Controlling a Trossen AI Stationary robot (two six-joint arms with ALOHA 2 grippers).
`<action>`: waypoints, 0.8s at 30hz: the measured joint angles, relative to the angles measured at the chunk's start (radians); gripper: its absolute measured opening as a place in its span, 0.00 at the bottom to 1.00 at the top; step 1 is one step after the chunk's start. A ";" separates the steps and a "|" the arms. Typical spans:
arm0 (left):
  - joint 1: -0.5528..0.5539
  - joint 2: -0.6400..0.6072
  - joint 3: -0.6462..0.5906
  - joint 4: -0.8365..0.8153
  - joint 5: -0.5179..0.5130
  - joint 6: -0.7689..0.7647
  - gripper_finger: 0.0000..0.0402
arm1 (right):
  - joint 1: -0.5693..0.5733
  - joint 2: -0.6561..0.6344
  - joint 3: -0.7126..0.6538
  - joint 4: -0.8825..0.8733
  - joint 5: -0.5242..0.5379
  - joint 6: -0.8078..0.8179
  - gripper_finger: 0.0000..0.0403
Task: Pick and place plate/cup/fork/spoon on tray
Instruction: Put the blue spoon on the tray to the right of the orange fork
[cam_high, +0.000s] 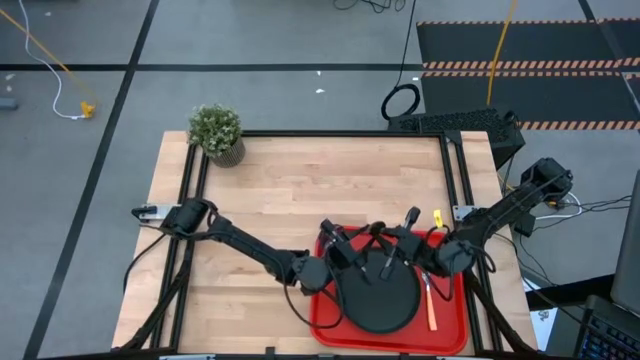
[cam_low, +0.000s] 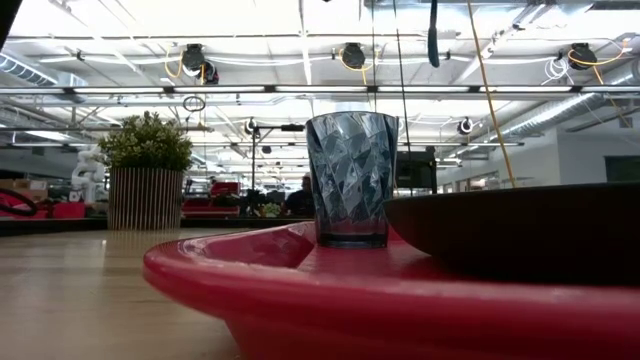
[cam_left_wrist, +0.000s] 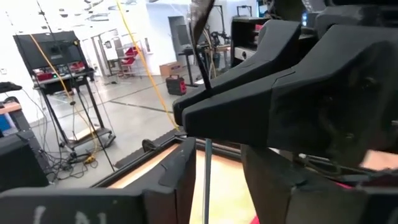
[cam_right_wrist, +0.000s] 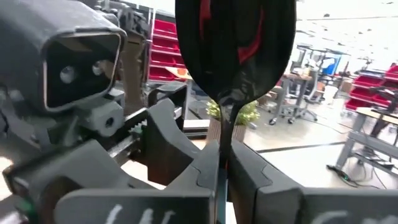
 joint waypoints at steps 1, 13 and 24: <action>-0.008 -0.008 0.000 -0.013 -0.002 -0.002 0.34 | 0.004 0.000 0.000 0.000 -0.001 0.000 0.02; -0.062 -0.193 0.001 -0.425 0.016 -0.183 0.37 | 0.050 -0.039 -0.001 -0.075 0.021 0.105 0.02; -0.083 -0.385 0.001 -1.053 0.092 -0.514 0.37 | 0.112 -0.044 0.000 -0.258 -0.026 0.509 0.02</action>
